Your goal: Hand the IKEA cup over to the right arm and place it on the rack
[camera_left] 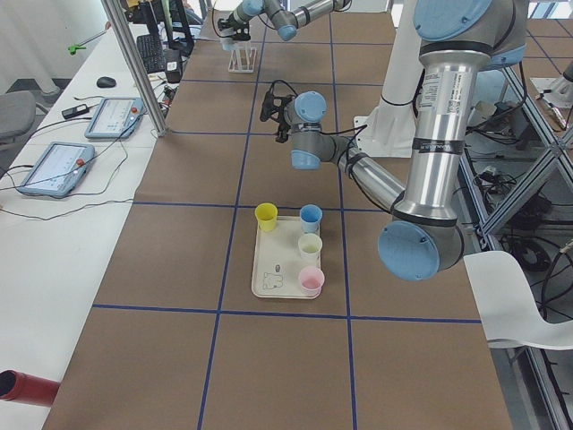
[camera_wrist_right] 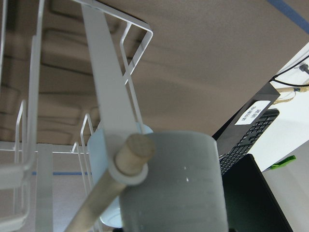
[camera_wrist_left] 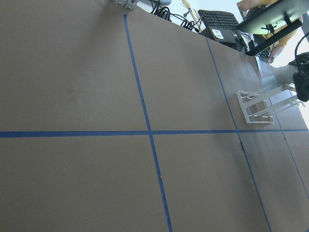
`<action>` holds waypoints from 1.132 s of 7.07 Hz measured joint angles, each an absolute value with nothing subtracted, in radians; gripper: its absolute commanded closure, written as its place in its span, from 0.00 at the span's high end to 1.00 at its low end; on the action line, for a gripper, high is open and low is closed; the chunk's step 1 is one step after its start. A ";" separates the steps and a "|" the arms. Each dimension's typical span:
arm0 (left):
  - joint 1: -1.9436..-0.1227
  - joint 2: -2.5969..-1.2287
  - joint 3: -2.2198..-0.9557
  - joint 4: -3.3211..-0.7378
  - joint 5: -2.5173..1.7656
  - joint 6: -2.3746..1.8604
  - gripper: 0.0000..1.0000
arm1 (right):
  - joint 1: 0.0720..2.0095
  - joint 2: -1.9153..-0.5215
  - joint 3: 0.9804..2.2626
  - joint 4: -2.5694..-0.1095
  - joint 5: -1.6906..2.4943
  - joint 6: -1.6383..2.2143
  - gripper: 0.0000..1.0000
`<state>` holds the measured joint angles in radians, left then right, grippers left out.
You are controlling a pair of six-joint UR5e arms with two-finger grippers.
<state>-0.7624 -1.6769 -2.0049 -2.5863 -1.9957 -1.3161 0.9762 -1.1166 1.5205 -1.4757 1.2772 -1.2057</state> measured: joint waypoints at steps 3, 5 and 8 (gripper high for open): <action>-0.762 -1.679 -2.005 -2.586 -1.996 -1.316 1.00 | 0.976 -1.112 1.526 -1.476 1.276 -1.204 0.78; -0.764 -1.677 -2.006 -2.586 -1.997 -1.311 1.00 | 0.985 -1.098 1.572 -1.482 1.289 -1.179 0.80; -0.793 -1.611 -2.015 -2.584 -2.003 -1.128 1.00 | 0.986 -1.108 1.746 -1.574 1.359 -0.909 0.98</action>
<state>-0.7932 -1.6109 -2.0150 -2.5841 -2.0028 -1.1280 0.9856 -1.1083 1.7461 -1.5739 1.3591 -0.9090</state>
